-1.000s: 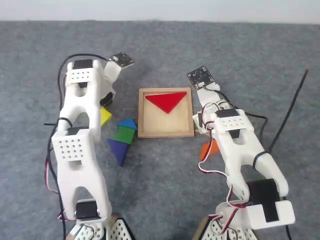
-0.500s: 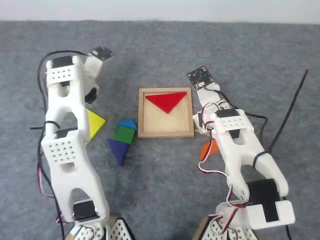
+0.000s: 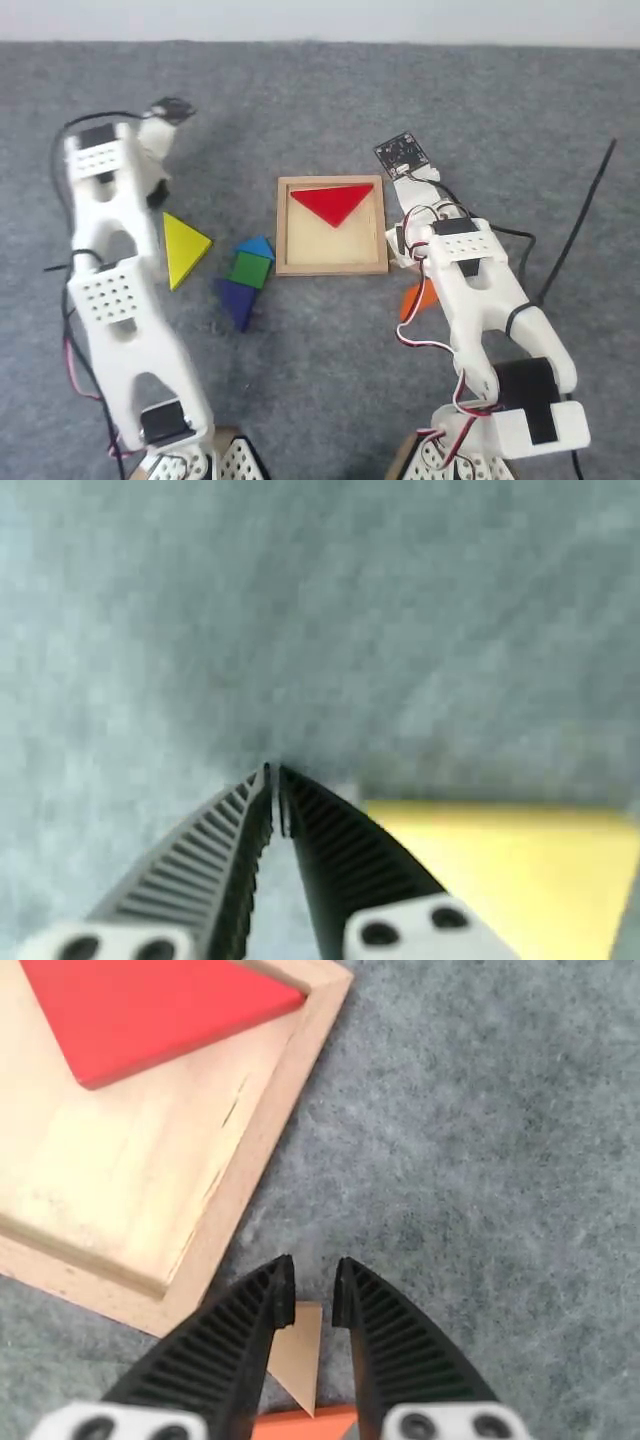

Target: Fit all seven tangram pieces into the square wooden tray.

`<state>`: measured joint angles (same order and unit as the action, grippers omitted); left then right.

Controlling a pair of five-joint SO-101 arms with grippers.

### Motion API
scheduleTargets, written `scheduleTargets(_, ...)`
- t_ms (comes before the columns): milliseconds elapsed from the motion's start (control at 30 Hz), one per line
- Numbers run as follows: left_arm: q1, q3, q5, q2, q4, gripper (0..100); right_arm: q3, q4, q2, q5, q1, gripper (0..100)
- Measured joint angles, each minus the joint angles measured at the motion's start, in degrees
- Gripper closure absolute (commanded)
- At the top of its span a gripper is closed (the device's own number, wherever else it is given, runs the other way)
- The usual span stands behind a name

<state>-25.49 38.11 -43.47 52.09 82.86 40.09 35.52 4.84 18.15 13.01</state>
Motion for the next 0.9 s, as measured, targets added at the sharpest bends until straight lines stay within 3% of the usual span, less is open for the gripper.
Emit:
scheduleTargets(200,-2.2,0.9,-13.0,0.0,14.4,99,0.0,0.0,0.0,0.0,0.0,90.9)
scheduleTargets(500,-6.6,-4.5,-24.1,-2.2,15.2,99,0.0,0.0,0.0,0.0,0.0,90.9)
scheduleTargets(633,-10.4,-15.5,-32.9,-9.5,15.3,99,0.0,0.0,0.0,0.0,0.0,90.9)
scheduleTargets(767,-8.9,-33.1,-42.5,-19.3,14.2,99,0.0,0.0,0.0,0.0,0.1,90.9)
scheduleTargets(900,-5.5,-50.1,-41.8,-26.8,3.0,99,0.0,0.0,0.0,0.0,0.0,90.9)
